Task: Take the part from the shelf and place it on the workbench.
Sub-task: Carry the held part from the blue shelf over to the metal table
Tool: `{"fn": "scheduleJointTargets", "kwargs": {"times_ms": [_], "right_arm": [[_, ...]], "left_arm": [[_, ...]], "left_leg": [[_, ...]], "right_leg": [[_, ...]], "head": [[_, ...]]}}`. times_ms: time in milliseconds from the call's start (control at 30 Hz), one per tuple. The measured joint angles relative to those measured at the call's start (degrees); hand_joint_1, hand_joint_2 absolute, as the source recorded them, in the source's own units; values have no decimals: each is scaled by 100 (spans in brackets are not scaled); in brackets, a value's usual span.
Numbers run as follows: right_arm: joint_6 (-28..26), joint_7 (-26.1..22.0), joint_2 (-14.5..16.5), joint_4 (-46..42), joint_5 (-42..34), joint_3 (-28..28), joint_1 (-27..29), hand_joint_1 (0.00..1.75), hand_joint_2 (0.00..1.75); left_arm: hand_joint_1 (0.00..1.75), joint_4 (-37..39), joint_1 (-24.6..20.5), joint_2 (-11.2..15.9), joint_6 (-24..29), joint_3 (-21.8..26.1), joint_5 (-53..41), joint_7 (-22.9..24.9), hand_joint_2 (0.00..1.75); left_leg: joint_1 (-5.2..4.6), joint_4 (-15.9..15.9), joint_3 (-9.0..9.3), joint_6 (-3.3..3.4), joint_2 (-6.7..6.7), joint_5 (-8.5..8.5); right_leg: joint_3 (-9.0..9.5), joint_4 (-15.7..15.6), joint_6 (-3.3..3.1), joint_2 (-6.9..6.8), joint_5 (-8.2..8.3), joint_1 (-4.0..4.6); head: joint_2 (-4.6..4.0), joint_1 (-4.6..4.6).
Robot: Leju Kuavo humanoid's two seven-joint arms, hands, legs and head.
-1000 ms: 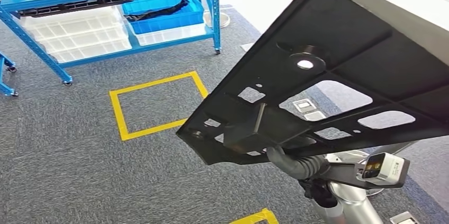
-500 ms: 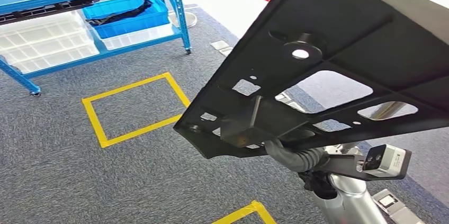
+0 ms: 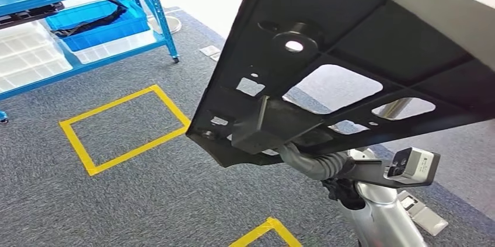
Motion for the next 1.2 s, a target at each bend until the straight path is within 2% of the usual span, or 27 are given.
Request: {"fn": "scheduleJointTargets", "kwargs": {"times_ms": [33,100,167,200,233,267,300,367,400,433,467,533,600,667,700,733,767,800,833,900,933,967,1033,1067,1100,1133,1200], "right_arm": [[-6,3,-11,6,-10,1,-4,175,175],[-14,11,-41,13,-23,8,-22,175,175],[-19,31,-65,32,-25,19,-35,175,175],[-21,50,-76,50,-26,27,-32,175,175],[-22,70,-89,70,-26,33,-25,175,175],[-23,88,-103,90,-27,38,-21,175,175],[-23,103,-119,105,-27,45,-19,175,175],[-23,119,-148,119,-28,59,-28,175,175],[-24,131,-160,121,-28,70,-39,175,175],[-25,143,-170,126,-29,79,-48,175,175],[-27,158,-179,133,-29,87,-55,175,175],[-31,180,-197,147,-35,94,-69,175,175],[-30,191,-204,160,-48,109,-110,175,175],[-35,181,-201,185,-66,134,-138,175,175],[-38,173,-198,200,-76,143,-132,175,175],[-42,163,-197,217,-85,148,-116,175,175],[-43,151,-197,231,-94,153,-97,175,175],[-45,132,-197,240,-102,157,-75,175,175],[-52,106,-197,243,-109,161,-53,175,175],[-77,49,-200,239,-113,165,-1,175,175],[-89,24,-202,233,-111,166,30,175,175],[-102,5,-209,223,-107,165,64,175,175],[-115,-19,-233,199,-103,154,127,175,175],[-119,-26,-249,187,-102,144,151,175,175],[-121,-33,-264,176,-101,136,164,175,175],[-126,-42,-274,166,-100,130,176,175,175],[-146,-68,-283,152,-90,125,221,175,175]], "left_arm": [[0,0,-10,-9,3,2,-1,10,0],[0,1,-16,-30,5,3,-8,19,0],[0,1,-5,-50,7,5,-14,25,0],[0,1,2,-58,12,7,-14,29,0],[0,1,5,-62,21,9,-10,33,0],[0,1,4,-64,30,11,-6,38,0],[0,1,-1,-66,39,13,-2,41,0],[0,2,-11,-79,49,15,0,58,0],[0,2,-11,-86,55,15,-4,75,0],[0,3,-10,-94,63,15,-9,97,0],[0,3,-8,-98,77,15,-12,116,0],[0,3,-13,-108,99,15,-2,135,0],[0,3,-19,-113,105,19,20,130,0],[0,3,-9,-115,93,27,33,124,0],[0,3,3,-115,87,30,32,123,0],[0,3,16,-115,85,32,27,124,0],[0,3,28,-115,93,32,22,125,0],[0,3,37,-114,105,32,15,127,0],[0,3,41,-113,117,32,9,130,0],[0,3,50,-96,130,34,-8,132,0],[0,3,56,-87,128,36,-18,131,0],[0,3,62,-79,127,37,-26,131,0],[0,3,60,-74,126,37,-34,128,0],[0,3,57,-70,126,37,-37,125,0],[0,3,54,-67,126,37,-40,119,0],[0,3,56,-65,123,37,-42,109,0],[0,3,68,-60,113,37,-38,89,0]], "left_leg": [[9,-24,1,15,49,4],[36,-63,8,53,153,30],[39,-71,7,75,270,37],[36,-70,4,77,335,35],[33,-69,2,78,398,34],[33,-68,2,77,456,32],[33,-67,8,73,507,28],[26,-64,27,46,590,10],[11,-58,31,25,622,-2],[-5,-53,35,2,653,-11],[-18,-51,37,-21,687,-17],[-13,-50,49,-72,745,-37],[7,132,-8,-130,606,-205],[19,766,-273,-167,390,-576],[20,1166,-451,-174,342,-748],[19,1470,-593,-176,322,-840],[18,1586,-655,-169,312,-820],[18,1462,-611,-153,301,-683],[18,1142,-479,-127,262,-464],[23,393,-168,-58,27,-72],[20,162,-72,-31,-74,13],[16,55,-32,-10,-136,23],[18,-7,-14,10,-52,1],[30,-37,-4,25,5,4],[42,-63,7,39,67,12],[52,-85,19,53,136,21],[42,-88,22,68,269,20]], "right_leg": [[-18,11,33,4,-8,-3],[-120,228,83,-122,-170,6],[-414,877,113,-320,-526,7],[-584,1251,131,-370,-678,4],[-700,1509,148,-397,-749,1],[-717,1566,162,-414,-713,-2],[-614,1378,173,-439,-571,-5],[-205,588,173,-599,-208,1],[-40,248,146,-684,-95,15],[50,47,111,-747,-50,31],[66,-13,70,-764,-64,50],[47,-27,-15,-676,-47,50],[43,-42,-90,-597,-23,25],[40,-46,-141,-518,-11,13],[38,-44,-153,-473,-10,16],[38,-41,-158,-421,-10,19],[38,-37,-158,-365,-9,22],[42,-31,-157,-304,-10,24],[47,-25,-153,-241,-13,24],[40,-10,-134,-128,-17,20],[21,-2,-112,-77,-12,15],[-6,3,-82,-28,-3,6],[-54,6,-6,57,15,-6],[-73,31,26,25,-6,-3],[-118,130,53,-63,-82,2],[-212,341,76,-178,-221,5],[-535,1039,119,-366,-578,-6]], "head": [[0,1],[0,5],[0,8],[0,8],[0,8],[0,8],[0,8],[0,8],[0,6],[0,5],[0,3],[0,2],[0,-1],[0,-4],[0,-6],[0,-5],[0,-5],[0,-5],[0,-5],[0,-3],[0,-6],[0,-6],[0,-8],[0,-4],[0,1],[0,6],[0,15]]}}
